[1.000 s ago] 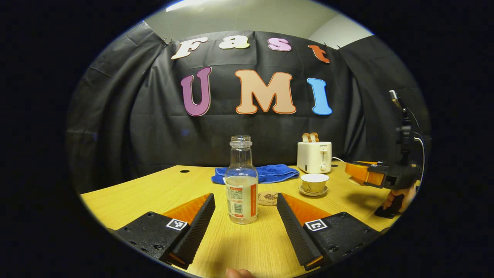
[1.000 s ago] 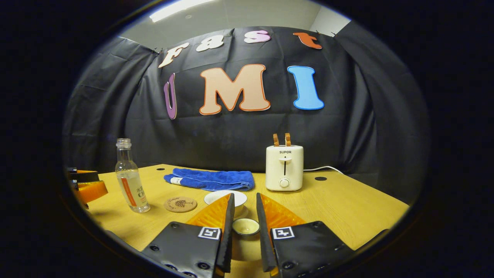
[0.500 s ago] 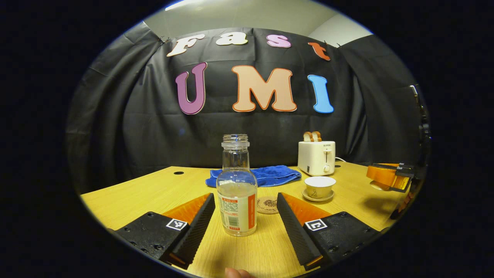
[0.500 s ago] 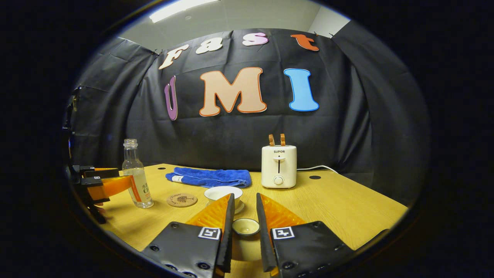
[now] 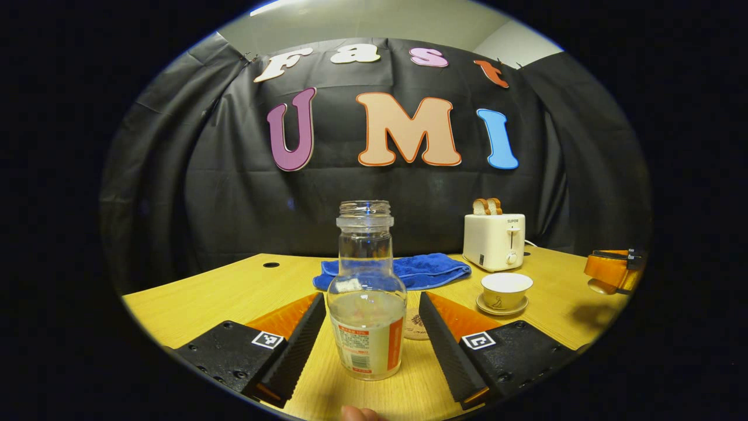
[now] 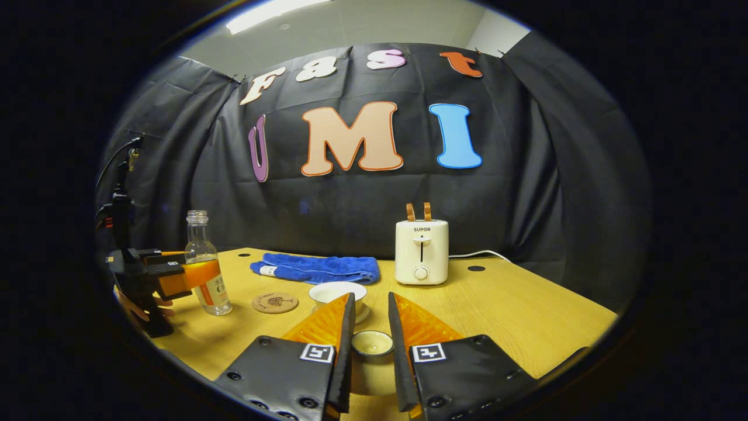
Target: Open the teacup lid with one hand, grasp the water bottle and pour water into the teacup with the other hand; after pouring, place the water bottle on the coaster and then close the teacup lid.
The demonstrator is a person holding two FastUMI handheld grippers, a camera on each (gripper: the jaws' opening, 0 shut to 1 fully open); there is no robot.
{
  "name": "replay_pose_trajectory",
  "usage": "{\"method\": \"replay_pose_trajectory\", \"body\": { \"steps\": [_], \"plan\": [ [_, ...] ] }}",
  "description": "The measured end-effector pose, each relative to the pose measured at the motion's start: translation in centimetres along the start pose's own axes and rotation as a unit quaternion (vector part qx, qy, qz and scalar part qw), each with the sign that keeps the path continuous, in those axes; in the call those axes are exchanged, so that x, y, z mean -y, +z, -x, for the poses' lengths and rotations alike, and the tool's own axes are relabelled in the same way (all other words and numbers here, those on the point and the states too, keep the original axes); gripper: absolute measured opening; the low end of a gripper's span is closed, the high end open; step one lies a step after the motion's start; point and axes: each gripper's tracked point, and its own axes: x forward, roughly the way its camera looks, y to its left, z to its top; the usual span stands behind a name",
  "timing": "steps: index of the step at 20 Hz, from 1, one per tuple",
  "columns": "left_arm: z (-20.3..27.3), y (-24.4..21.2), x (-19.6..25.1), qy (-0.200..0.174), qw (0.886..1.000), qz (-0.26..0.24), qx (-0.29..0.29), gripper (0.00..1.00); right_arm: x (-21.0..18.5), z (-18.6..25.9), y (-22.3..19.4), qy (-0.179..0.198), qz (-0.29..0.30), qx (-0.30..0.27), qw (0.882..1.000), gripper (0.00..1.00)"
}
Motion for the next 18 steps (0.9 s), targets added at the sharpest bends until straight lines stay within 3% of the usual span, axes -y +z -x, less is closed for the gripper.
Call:
{"method": "replay_pose_trajectory", "body": {
  "steps": [6,9,11,18],
  "plan": [
    [-1.6,0.0,-0.7,0.008,1.0,0.0,0.0,0.94,0.2,0.1,0.0,-0.005,0.0,0.0,1.0,0.35],
    [-2.1,-0.2,0.0,-0.007,1.0,0.0,-0.001,0.94,0.1,0.1,-0.1,-0.005,0.0,0.0,1.0,0.33],
    [-2.1,-0.2,-0.3,-0.005,1.0,0.001,-0.002,0.75,0.2,0.1,-0.1,-0.006,0.0,0.0,1.0,0.33],
    [-2.3,-0.2,-0.2,-0.005,1.0,-0.002,-0.003,0.67,0.3,0.2,0.0,-0.006,0.0,0.0,1.0,0.33]
  ]
}}
